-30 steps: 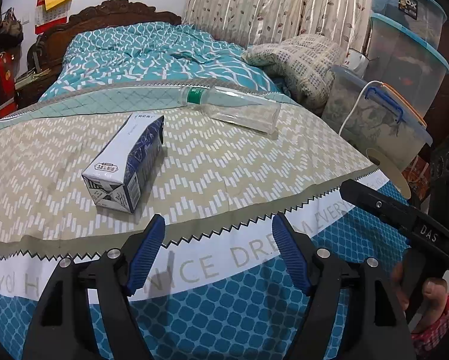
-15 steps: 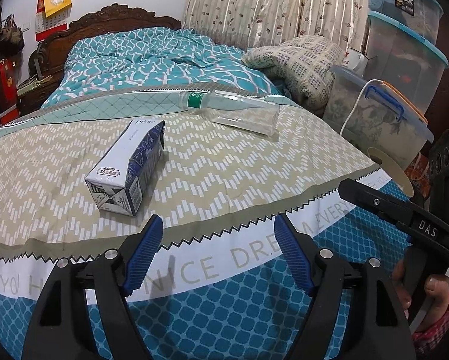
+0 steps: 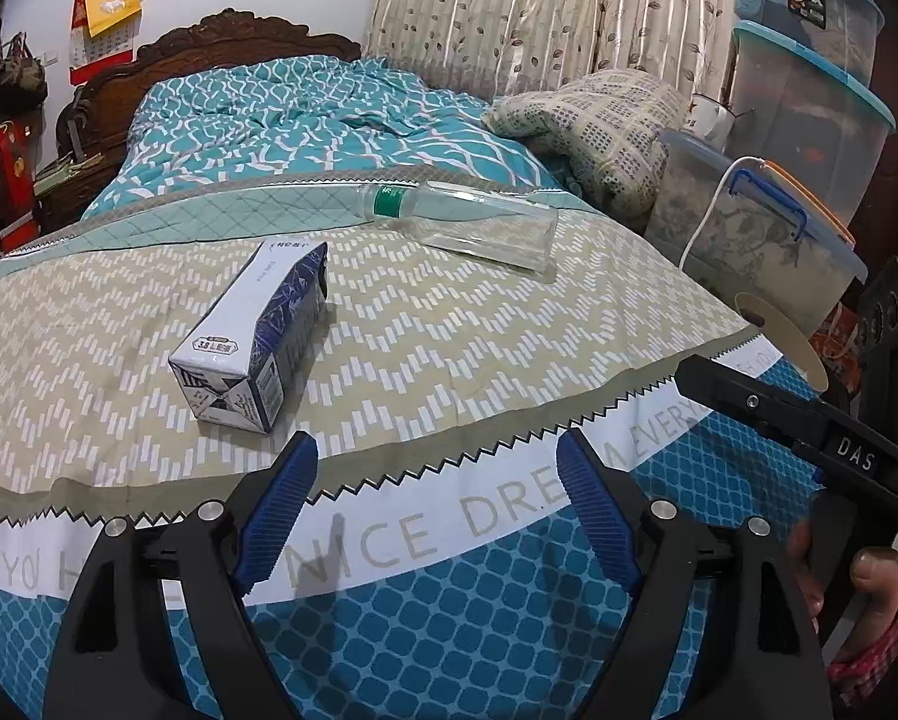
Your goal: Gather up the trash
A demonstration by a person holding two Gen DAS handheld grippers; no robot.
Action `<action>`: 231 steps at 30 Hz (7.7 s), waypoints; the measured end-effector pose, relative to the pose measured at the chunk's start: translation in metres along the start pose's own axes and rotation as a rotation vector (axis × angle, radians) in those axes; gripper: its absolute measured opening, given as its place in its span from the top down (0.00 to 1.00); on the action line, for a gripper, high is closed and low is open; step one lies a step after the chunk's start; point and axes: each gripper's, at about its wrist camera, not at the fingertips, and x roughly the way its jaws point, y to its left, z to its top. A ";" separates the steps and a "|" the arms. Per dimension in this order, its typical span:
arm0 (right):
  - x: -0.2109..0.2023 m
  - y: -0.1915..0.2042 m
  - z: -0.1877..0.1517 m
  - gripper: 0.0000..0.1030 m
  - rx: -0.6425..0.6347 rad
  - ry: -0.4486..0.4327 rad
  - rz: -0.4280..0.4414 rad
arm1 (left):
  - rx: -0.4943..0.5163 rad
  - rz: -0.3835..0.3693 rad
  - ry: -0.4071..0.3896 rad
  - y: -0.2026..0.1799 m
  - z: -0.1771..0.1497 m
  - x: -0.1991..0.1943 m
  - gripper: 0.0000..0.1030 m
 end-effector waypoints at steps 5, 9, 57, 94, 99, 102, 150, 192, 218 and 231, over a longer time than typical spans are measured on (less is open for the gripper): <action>0.000 -0.001 0.000 0.21 0.000 0.000 0.001 | -0.016 -0.011 -0.004 0.003 0.000 -0.002 0.16; 0.000 0.000 0.000 0.21 0.000 0.000 0.001 | -0.023 -0.007 -0.002 0.004 -0.001 -0.002 0.09; 0.023 -0.008 0.059 0.12 -0.028 0.049 0.057 | -0.111 0.132 0.164 0.100 0.068 0.063 0.50; -0.015 0.018 0.039 0.40 -0.216 0.248 -0.053 | -0.208 -0.081 0.128 0.076 0.029 0.033 0.51; -0.039 0.031 -0.006 0.22 -0.173 0.246 0.016 | -0.196 -0.156 0.149 0.050 0.018 0.018 0.51; -0.047 0.043 -0.022 0.18 -0.218 0.209 0.018 | -0.203 -0.182 0.148 0.041 0.010 0.006 0.51; -0.188 -0.221 0.016 0.35 0.268 -0.199 -0.411 | 0.161 -0.472 0.260 -0.268 0.110 0.112 0.53; -0.146 -0.115 -0.019 0.20 0.238 -0.268 -0.280 | 0.211 -0.205 0.145 -0.167 0.041 0.054 0.16; -0.183 -0.045 -0.050 0.03 0.354 -0.321 -0.434 | 0.246 -0.094 0.019 -0.142 0.026 -0.008 0.08; -0.197 -0.034 -0.050 0.03 0.365 -0.329 -0.462 | 0.277 -0.048 -0.051 -0.150 0.032 -0.025 0.08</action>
